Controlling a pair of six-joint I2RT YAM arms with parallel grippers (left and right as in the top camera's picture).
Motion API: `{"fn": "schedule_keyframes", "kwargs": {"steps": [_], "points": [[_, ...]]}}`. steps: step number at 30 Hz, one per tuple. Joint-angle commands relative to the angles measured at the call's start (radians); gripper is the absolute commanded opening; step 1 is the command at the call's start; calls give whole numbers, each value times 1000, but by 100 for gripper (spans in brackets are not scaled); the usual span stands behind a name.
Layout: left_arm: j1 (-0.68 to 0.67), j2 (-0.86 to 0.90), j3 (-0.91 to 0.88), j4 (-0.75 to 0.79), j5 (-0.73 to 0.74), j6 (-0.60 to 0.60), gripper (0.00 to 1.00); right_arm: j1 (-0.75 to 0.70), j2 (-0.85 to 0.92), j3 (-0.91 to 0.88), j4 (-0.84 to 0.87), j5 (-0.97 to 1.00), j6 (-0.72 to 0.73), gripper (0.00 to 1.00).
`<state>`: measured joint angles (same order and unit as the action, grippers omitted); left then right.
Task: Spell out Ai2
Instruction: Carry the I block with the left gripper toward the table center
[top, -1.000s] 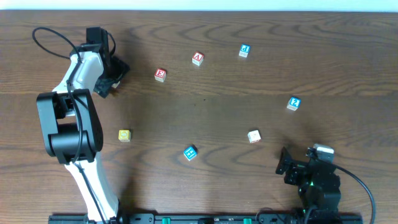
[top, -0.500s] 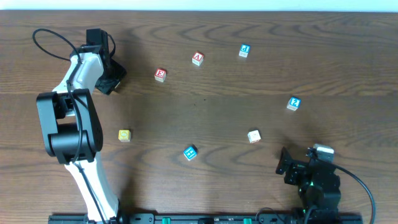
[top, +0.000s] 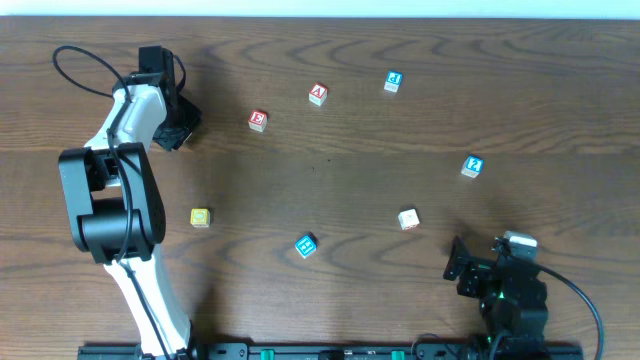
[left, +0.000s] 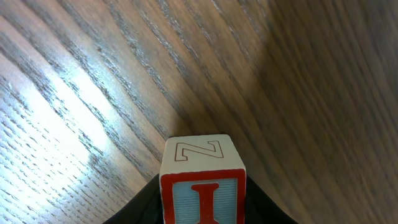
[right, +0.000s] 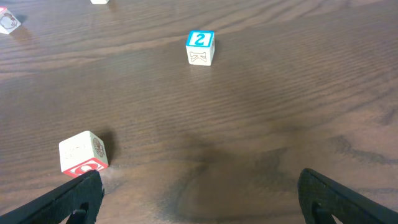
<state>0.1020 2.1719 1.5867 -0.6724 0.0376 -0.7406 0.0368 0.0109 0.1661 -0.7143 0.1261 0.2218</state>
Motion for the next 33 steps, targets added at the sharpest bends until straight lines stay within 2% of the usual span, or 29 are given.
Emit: {"fn": "schedule_keyframes", "kwargs": {"steps": [1,7,13,17,20,24,27,33], "points": [[5,16,-3,-5,-19,69,33,-6,-5,-4,-2,-3,-14,99],[4,16,-2,-11,-2,138,30,-6,-5,-4,-2,-3,-14,99],[-4,13,2,-13,72,200,21,-6,-5,-4,-2,-3,-14,99],[-28,0,41,-58,86,243,7,-6,-5,-4,-2,-3,-14,99],[-62,-11,105,-119,61,278,6,-6,-5,-4,-2,-3,-14,99],[-151,-27,215,-190,23,340,6,-6,-5,-4,-2,-3,-14,99],[-268,-34,284,-195,-2,375,6,-6,-5,-4,-2,-3,-13,99],[-442,-30,298,-161,-15,413,6,-6,-5,-4,-2,-3,-14,99]]}}
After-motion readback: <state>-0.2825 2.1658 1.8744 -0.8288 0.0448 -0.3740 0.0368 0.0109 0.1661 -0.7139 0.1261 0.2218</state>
